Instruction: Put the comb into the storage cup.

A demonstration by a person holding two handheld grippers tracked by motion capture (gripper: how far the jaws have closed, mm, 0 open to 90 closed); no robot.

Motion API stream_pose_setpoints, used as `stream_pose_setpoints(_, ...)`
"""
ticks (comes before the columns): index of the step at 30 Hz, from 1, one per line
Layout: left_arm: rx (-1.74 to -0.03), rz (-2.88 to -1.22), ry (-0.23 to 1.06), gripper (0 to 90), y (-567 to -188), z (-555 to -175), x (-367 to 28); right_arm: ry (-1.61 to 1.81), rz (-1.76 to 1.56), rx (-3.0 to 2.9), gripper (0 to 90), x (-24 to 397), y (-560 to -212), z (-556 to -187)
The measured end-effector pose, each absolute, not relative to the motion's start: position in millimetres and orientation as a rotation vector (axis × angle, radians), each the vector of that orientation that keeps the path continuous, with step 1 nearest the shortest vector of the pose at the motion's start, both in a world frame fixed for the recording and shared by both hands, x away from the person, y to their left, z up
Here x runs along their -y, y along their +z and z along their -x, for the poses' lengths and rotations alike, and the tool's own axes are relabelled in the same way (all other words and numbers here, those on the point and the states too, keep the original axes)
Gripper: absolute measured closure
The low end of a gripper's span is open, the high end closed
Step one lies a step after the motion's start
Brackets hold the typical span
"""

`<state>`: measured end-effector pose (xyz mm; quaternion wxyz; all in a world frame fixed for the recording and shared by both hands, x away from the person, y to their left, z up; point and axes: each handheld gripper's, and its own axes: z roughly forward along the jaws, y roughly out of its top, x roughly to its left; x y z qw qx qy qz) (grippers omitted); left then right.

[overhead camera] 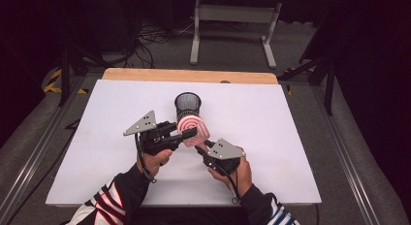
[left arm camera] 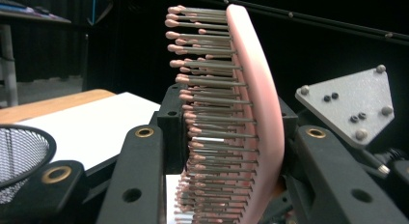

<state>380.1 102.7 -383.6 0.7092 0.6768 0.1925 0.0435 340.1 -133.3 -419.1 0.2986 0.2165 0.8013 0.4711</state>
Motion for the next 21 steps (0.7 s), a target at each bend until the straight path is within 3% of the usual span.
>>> stream_pose_setpoints(13,-0.422,-1.514,0.163,63.7,-376,-381,-113,1.290,-0.575,-2.098,56.8,137,-417,-336)
stream_pose_setpoints(21,-0.451,-1.545,0.210,63.7,-379,-382,-124,1.306,-0.536,-2.106,44.8,150,-413,-333)
